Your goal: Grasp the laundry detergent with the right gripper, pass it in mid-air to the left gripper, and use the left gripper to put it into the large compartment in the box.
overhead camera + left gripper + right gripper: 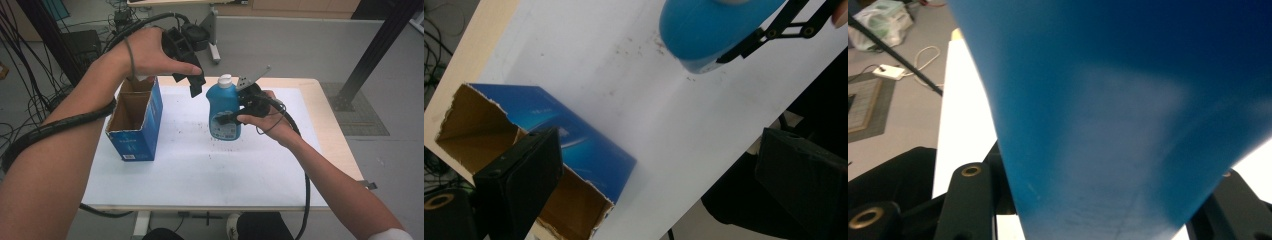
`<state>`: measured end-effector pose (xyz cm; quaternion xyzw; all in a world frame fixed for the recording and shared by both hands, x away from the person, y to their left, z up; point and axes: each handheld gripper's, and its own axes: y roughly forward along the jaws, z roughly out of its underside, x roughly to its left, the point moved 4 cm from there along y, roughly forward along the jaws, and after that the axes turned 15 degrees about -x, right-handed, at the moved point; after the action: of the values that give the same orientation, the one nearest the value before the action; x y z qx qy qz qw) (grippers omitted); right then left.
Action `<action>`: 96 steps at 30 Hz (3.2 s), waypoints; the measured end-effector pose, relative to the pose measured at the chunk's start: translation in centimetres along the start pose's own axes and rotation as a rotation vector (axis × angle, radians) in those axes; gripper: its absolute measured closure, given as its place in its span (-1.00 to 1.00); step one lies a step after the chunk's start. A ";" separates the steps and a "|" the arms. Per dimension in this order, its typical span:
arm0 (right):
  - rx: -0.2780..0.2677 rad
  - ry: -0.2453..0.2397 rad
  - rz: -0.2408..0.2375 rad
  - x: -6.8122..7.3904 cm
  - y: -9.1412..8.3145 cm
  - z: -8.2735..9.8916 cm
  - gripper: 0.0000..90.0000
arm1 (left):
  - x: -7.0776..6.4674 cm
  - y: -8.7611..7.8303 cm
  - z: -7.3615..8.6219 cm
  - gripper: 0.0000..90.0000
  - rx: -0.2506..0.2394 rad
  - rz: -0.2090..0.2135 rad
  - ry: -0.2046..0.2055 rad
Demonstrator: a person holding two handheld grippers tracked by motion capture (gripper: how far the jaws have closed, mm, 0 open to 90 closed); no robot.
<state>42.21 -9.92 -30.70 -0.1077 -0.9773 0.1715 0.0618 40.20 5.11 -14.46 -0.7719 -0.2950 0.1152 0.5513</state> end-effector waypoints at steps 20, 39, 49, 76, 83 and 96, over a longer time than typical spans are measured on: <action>-0.052 -0.069 -0.146 2.6 2.7 -1.1 -0.02 | -1.7 1.0 -1.2 -0.89 0.051 0.112 0.146; -0.086 -0.131 -0.231 4.4 3.8 -2.3 -0.02 | -2.7 2.9 -0.9 -0.89 0.091 0.163 0.235; -0.090 -0.140 -0.241 4.6 3.5 -2.4 -0.02 | -3.2 3.3 -0.8 -0.89 0.097 0.175 0.255; -0.117 -0.179 -0.252 4.8 3.0 -2.8 -0.02 | -4.0 4.7 -0.2 -0.89 0.108 0.212 0.274; -0.121 -0.176 -0.256 4.9 3.0 -2.8 -0.02 | -4.2 4.6 -0.2 -0.88 0.092 0.222 0.273; -0.121 -0.181 -0.256 5.0 2.9 -2.9 -0.02 | -4.4 4.3 -0.3 -0.88 0.098 0.210 0.288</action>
<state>38.37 -5.16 -28.54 0.0302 -0.9932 0.1119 -0.0117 38.26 1.36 -18.89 -0.7791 -0.1248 0.0749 0.6098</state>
